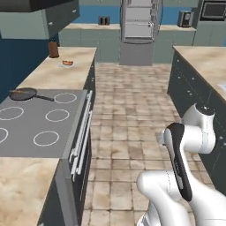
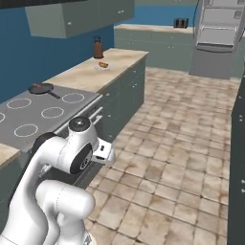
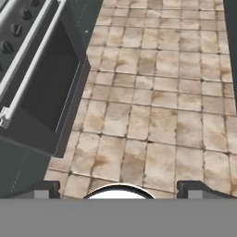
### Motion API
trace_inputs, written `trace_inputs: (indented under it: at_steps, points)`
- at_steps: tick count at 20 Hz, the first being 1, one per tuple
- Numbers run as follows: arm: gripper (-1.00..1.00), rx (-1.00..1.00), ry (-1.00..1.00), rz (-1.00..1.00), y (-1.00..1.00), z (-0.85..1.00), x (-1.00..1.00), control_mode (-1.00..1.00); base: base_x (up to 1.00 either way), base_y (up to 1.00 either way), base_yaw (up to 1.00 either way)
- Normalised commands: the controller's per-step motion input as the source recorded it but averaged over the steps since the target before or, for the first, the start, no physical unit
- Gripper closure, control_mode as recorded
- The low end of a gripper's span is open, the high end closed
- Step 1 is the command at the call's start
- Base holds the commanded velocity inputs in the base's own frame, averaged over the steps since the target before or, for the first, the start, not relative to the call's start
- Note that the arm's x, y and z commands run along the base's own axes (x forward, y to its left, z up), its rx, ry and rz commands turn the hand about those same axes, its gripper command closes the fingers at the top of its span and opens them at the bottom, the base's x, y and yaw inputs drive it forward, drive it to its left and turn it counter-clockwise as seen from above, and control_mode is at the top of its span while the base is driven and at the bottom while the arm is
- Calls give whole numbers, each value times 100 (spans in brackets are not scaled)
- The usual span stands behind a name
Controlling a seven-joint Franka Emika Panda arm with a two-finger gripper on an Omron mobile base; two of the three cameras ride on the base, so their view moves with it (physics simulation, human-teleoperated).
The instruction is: Place the cold items (bell pepper and orange) from the fridge in one tupperware on the dining counter. Place the warm items (kebab skewer and hot dog) in the stove area in another tupperware.
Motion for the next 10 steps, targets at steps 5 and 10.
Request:
trace_inputs:
  at_steps: [5, 10]
  points:
    - [-100, 0, 0, 0, 0, 0, 0, 100, 100, -55, 7]
    - [-100, 0, 0, 0, 0, 0, 0, 100, 100, -60, 9]
